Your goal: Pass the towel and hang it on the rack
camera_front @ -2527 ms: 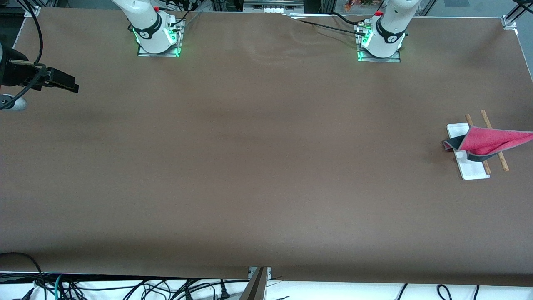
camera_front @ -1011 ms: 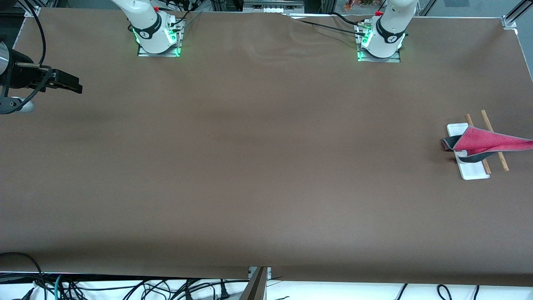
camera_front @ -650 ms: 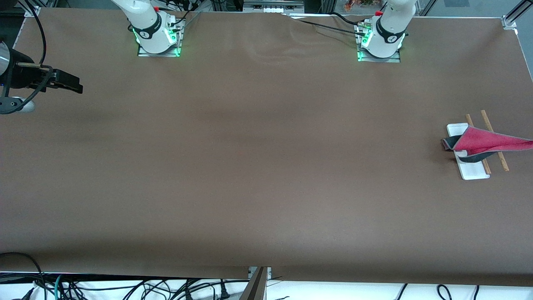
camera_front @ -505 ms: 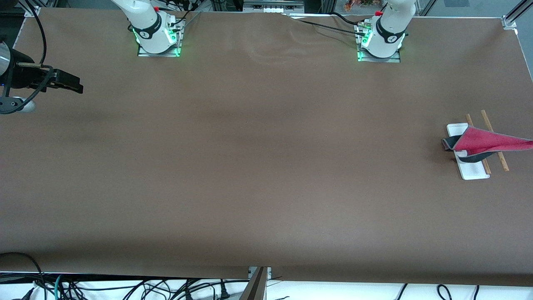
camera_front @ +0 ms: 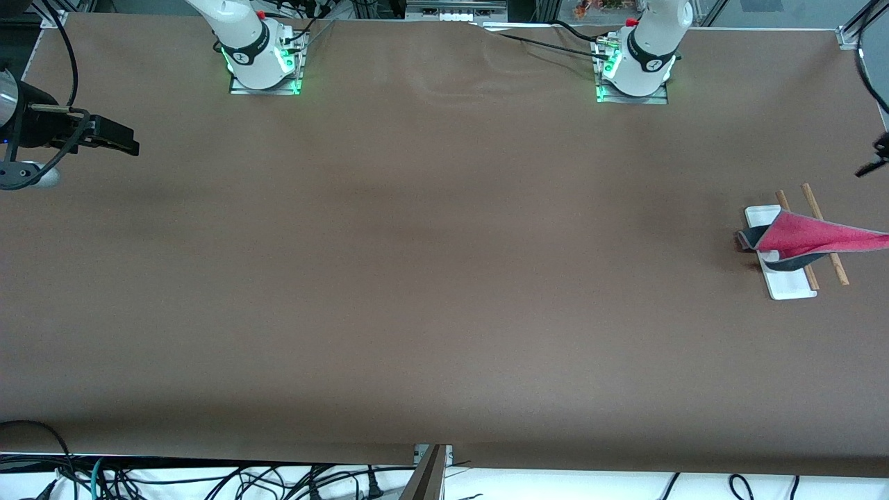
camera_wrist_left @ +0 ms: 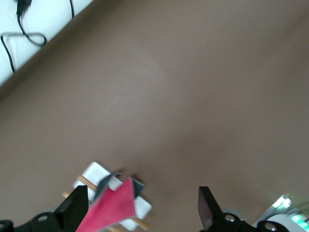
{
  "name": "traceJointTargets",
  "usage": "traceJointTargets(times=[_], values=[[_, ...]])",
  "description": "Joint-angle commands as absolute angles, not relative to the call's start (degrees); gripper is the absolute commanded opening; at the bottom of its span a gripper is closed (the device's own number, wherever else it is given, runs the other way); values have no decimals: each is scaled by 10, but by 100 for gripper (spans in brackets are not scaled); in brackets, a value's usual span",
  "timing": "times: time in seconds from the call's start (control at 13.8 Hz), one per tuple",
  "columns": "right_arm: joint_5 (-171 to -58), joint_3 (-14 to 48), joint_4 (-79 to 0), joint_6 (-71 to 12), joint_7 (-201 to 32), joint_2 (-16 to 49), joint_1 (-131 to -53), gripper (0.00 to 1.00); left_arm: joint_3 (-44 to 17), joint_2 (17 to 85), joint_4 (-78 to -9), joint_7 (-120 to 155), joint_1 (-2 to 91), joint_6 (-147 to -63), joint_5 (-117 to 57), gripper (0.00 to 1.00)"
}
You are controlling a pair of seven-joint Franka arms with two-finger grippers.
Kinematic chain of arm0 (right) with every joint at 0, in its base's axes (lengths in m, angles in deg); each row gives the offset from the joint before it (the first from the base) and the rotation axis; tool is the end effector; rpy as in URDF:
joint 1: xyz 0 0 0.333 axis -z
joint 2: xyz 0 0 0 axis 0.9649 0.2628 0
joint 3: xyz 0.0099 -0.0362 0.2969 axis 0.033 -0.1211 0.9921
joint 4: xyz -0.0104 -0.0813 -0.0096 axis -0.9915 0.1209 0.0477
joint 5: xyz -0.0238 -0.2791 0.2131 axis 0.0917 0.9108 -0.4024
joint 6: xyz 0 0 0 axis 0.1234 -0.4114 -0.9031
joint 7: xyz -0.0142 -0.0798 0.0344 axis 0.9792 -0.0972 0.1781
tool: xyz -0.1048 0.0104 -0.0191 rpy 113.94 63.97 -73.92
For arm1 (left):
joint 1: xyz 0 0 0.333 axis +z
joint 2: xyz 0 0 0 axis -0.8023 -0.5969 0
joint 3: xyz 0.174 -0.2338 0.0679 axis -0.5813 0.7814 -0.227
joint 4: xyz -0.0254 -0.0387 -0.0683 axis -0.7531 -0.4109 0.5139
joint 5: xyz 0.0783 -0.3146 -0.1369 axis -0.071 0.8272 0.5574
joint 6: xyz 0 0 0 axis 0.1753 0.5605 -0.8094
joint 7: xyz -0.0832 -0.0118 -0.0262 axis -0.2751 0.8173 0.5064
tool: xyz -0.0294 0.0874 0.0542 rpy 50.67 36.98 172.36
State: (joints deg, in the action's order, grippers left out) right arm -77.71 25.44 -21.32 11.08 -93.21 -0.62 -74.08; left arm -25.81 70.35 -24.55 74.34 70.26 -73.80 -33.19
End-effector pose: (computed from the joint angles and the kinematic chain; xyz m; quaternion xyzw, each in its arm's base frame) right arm 0.5167 0.0202 0.5946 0.9939 -0.0123 -0.1097 0.0017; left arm 0.5307 0.0945 0.6140 0.9390 -0.3393 0.0207 0.0524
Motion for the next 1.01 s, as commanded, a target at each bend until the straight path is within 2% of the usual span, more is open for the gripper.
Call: traceJointTargets(times=[0.0,0.14,0.36,0.65,0.94], values=[[-768,258,-213,113,-924,-9,-741,100,-269,771,-346,587,670,-763,-345,100],[-768,258,-213,112,-924,-9,-741,100,-270,792,-379,465,652,-764,-345,100],[-768,258,-213,112,-924,-7,-741,100,-272,800,-391,332,630,-776,-346,100],[-768,258,-213,111,-924,-7,-741,100,-313,799,-401,319,592,-780,-349,100],[-768,258,-213,111,-924,-7,-741,100,-316,800,-401,319,589,-779,-349,100]])
